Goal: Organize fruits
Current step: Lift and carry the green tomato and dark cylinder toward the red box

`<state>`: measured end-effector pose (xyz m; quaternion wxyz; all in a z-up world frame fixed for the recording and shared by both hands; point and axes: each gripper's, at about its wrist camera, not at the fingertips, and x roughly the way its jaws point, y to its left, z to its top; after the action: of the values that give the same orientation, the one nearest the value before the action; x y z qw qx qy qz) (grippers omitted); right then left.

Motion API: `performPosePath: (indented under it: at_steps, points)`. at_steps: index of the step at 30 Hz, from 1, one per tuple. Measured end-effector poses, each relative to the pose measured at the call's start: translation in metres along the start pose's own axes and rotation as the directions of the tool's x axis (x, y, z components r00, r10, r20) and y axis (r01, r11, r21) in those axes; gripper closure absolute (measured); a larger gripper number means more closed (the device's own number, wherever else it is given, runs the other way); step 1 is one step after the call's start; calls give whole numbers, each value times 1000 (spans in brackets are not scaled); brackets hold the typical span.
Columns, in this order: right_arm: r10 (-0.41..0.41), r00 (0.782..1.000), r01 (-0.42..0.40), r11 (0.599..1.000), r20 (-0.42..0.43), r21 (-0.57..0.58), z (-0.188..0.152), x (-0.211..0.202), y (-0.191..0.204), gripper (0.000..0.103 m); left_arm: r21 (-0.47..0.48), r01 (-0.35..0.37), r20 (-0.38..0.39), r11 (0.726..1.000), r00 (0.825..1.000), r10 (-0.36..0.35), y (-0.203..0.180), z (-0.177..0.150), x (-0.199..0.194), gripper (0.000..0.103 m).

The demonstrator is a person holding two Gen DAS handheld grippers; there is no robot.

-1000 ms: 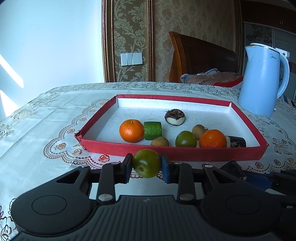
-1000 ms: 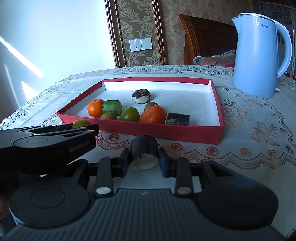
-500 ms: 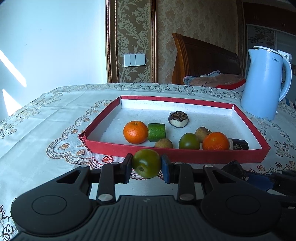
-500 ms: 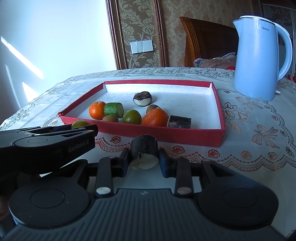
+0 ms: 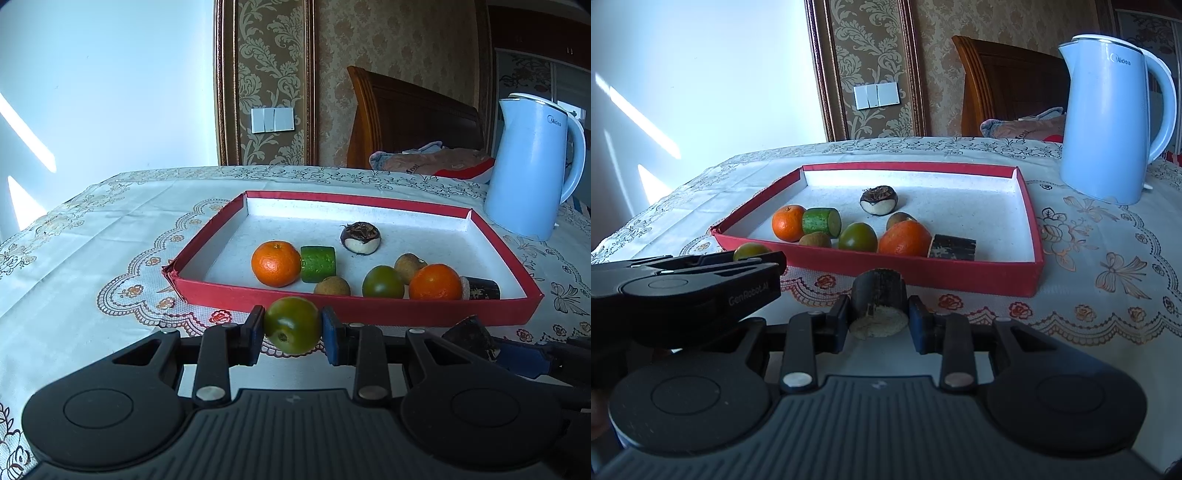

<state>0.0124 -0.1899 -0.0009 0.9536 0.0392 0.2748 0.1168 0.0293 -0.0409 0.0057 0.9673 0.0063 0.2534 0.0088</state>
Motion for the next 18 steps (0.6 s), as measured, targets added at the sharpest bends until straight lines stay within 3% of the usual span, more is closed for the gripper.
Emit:
performPosePath:
  at_steps: [18]
  points:
    - [16,999,-14,999,47,-41,16,-6,15,71,-43,-9,53,999,999,12,14,15,-9,71]
